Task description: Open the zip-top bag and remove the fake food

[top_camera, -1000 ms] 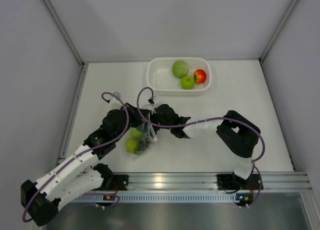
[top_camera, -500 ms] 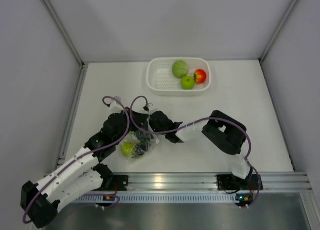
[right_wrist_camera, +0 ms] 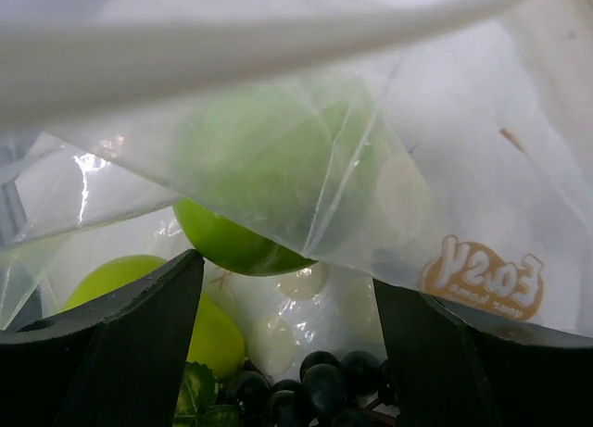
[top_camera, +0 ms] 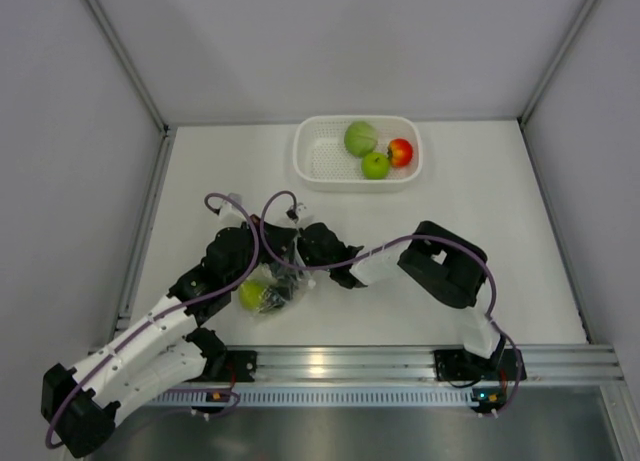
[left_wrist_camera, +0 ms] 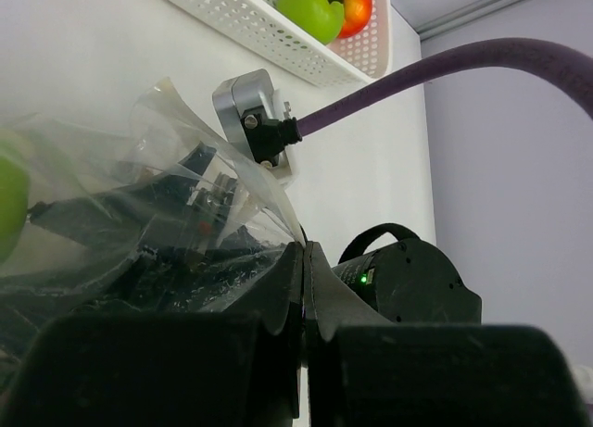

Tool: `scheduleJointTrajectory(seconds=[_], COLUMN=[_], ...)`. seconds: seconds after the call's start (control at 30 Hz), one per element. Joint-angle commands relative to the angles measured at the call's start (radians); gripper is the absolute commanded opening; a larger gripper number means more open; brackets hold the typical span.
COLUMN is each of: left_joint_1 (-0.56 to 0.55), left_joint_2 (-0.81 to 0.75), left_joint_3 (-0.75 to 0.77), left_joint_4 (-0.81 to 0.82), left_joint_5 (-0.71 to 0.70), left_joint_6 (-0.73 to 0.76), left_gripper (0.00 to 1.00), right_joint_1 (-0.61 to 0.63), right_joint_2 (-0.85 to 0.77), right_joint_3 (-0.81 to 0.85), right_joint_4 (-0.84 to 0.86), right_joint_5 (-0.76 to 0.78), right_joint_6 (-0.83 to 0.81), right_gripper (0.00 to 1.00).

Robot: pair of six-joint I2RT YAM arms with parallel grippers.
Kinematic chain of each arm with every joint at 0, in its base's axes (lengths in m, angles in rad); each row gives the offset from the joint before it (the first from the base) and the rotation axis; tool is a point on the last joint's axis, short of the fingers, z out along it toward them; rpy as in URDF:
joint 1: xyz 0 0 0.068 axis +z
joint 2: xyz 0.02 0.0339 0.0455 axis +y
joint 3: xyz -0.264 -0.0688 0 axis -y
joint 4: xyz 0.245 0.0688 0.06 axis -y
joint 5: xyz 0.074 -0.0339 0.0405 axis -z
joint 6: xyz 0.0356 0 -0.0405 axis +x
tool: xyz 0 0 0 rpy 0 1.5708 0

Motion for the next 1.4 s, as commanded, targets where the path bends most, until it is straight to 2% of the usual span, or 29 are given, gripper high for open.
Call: scheduleJointTrajectory(seconds=[0.0, 0.07, 0.2, 0.27, 0.37, 0.5, 0.6, 0.63, 0.7, 0.77, 0.97, 1.1, 1.37], left_joint_1=[0.000, 0.000, 0.000, 0.000, 0.000, 0.000, 0.000, -0.001, 0.000, 0.000, 0.000, 0.000, 0.000], left_joint_2=[-0.017, -0.020, -0.020, -0.023, -0.035, -0.043, -0.051, -0.055, -0.058, -0.055, -0.038, -0.035, -0.002], left_joint_3=[0.018, 0.035, 0.084, 0.098, 0.121, 0.130, 0.118, 0.112, 0.096, 0.073, 0.006, -0.011, -0.014], left_joint_4=[0.052, 0.048, 0.048, 0.048, 0.041, 0.021, 0.006, 0.006, 0.004, 0.004, 0.004, 0.004, 0.004], left_joint_5=[0.015, 0.016, 0.039, 0.042, 0.036, 0.016, -0.002, -0.007, -0.019, -0.025, -0.080, -0.112, -0.122], left_joint_6=[0.018, 0.019, 0.024, 0.027, 0.039, 0.056, 0.071, 0.071, 0.075, 0.073, 0.070, 0.079, 0.093], left_gripper=[0.00, 0.00, 0.00, 0.00, 0.00, 0.00, 0.00, 0.00, 0.00, 0.00, 0.00, 0.00, 0.00], right_joint_1=[0.017, 0.017, 0.011, 0.006, -0.008, -0.011, -0.023, -0.026, -0.031, -0.045, -0.048, -0.049, -0.049], right_joint_2=[-0.028, -0.057, -0.129, -0.166, -0.236, -0.301, -0.353, -0.373, -0.433, -0.468, -0.428, -0.376, -0.259], right_joint_3=[0.010, -0.016, -0.013, -0.027, -0.031, -0.001, -0.013, -0.046, -0.096, -0.149, -0.105, -0.064, -0.015], right_joint_4=[0.046, 0.025, -0.180, -0.203, -0.340, -0.605, -0.702, -0.705, -0.657, -0.560, -0.501, -0.434, -0.357], right_joint_5=[0.077, 0.157, 0.314, 0.371, 0.469, 0.601, 0.648, 0.647, 0.549, 0.383, 0.245, 0.271, 0.440], right_joint_6=[0.004, 0.010, -0.017, -0.040, -0.098, -0.177, -0.203, -0.209, -0.243, -0.261, -0.203, -0.140, 0.001], right_gripper=[0.73, 0.73, 0.76, 0.77, 0.82, 0.83, 0.83, 0.83, 0.83, 0.83, 0.82, 0.80, 0.80])
